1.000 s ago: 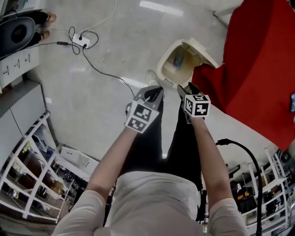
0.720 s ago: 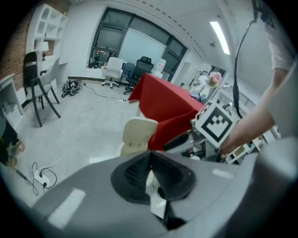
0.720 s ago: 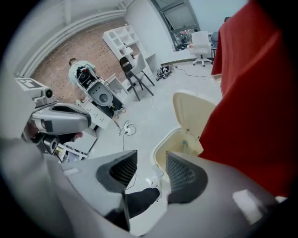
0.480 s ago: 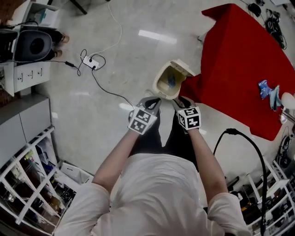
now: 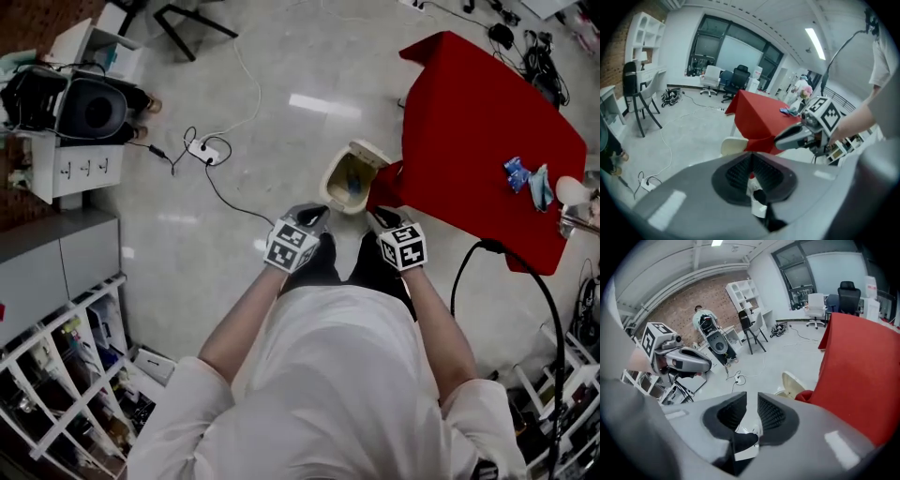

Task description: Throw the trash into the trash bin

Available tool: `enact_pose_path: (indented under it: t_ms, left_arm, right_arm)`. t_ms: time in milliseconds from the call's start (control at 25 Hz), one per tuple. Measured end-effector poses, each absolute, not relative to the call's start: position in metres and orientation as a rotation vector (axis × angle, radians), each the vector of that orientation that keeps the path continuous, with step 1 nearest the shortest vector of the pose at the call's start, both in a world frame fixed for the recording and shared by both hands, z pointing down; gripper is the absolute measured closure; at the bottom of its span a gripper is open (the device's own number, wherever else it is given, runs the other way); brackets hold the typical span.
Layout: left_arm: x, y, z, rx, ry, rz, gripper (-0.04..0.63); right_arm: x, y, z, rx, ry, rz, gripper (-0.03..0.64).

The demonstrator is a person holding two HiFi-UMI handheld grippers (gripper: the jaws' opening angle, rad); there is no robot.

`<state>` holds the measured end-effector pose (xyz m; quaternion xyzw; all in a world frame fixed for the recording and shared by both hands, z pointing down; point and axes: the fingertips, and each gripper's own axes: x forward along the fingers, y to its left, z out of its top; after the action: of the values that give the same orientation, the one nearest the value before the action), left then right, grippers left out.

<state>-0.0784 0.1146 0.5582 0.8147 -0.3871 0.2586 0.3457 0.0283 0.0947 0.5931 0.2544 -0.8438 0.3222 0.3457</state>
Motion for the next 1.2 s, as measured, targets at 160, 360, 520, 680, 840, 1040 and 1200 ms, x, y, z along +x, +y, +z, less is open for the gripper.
enact_pose_path:
  t_ms: [160, 360, 520, 680, 840, 1040, 1200]
  left_arm:
    - [-0.079, 0.12, 0.539, 2.163, -0.992, 0.68, 0.591]
    - [-0.071, 0.131, 0.516, 2.199, -0.953, 0.686, 0.591]
    - [-0.062, 0.132, 0.503, 2.23, -0.91, 0.702, 0.591]
    - [-0.057, 0.135, 0.498, 2.247, -0.867, 0.732, 0.591]
    - [-0.06, 0.136, 0.497, 2.278, -0.843, 0.742, 0.591]
    - [-0.072, 0.142, 0.489, 2.284, -0.807, 0.719, 0.591]
    - [-0.082, 0.14, 0.487, 2.297, -0.815, 0.732, 0.591]
  right_arm:
    - [0.021, 0.105, 0.568, 0.639, -2.239, 0.803, 0.615]
    - [0.014, 0.12, 0.539, 0.601, -2.301, 0.77, 0.615]
    - [0.016, 0.119, 0.526, 0.614, -2.307, 0.74, 0.615]
    - [0.017, 0.116, 0.516, 0.639, -2.31, 0.729, 0.615]
    - [0.014, 0.114, 0.512, 0.663, -2.307, 0.719, 0.615]
    - [0.002, 0.123, 0.51, 0.688, -2.29, 0.72, 0.615]
    - [-0.001, 0.125, 0.51, 0.742, -2.28, 0.719, 0.615]
